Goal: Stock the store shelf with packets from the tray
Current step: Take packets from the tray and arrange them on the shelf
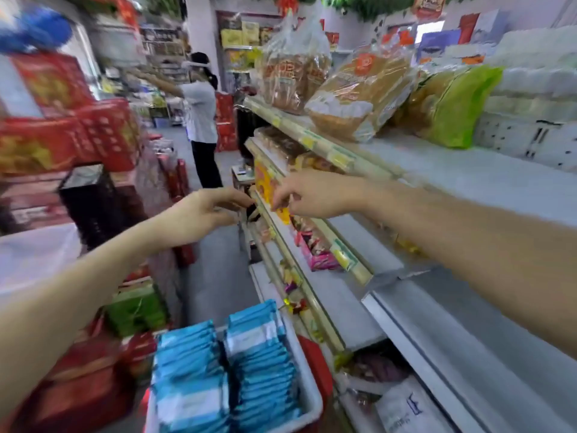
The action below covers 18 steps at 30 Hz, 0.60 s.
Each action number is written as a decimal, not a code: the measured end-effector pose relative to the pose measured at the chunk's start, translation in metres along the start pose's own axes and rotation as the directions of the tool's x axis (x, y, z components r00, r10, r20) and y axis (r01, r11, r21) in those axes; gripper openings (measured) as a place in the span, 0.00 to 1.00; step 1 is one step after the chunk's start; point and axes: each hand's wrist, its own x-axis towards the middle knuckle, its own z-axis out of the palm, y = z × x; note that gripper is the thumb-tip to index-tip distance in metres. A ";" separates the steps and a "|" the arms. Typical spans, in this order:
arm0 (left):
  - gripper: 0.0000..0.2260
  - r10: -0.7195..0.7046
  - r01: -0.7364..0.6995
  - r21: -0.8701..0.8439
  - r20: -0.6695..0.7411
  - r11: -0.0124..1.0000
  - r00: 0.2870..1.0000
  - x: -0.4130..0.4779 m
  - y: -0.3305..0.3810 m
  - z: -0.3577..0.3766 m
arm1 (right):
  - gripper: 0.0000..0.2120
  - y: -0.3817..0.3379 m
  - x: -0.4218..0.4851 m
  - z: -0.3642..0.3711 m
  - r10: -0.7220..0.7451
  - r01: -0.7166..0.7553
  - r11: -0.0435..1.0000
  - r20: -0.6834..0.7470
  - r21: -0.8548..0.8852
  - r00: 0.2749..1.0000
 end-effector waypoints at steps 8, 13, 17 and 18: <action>0.19 -0.337 0.308 0.198 0.129 0.930 0.933 -0.149 -0.098 0.076 | 0.18 -0.009 0.021 0.190 -0.001 -0.035 0.993 0.306 0.113 0.952; 0.21 -0.426 0.372 0.233 0.259 0.898 0.867 -0.201 -0.124 0.128 | 0.18 -0.013 0.021 0.268 -0.042 0.006 0.997 0.462 0.078 0.886; 0.18 -0.443 0.373 0.269 0.289 0.888 0.848 -0.221 -0.140 0.152 | 0.20 -0.019 0.027 0.287 -0.033 -0.003 0.997 0.465 0.076 0.885; 0.17 -0.453 0.384 0.269 0.280 0.883 0.846 -0.224 -0.143 0.155 | 0.20 -0.020 0.028 0.289 -0.032 -0.003 0.997 0.471 0.072 0.881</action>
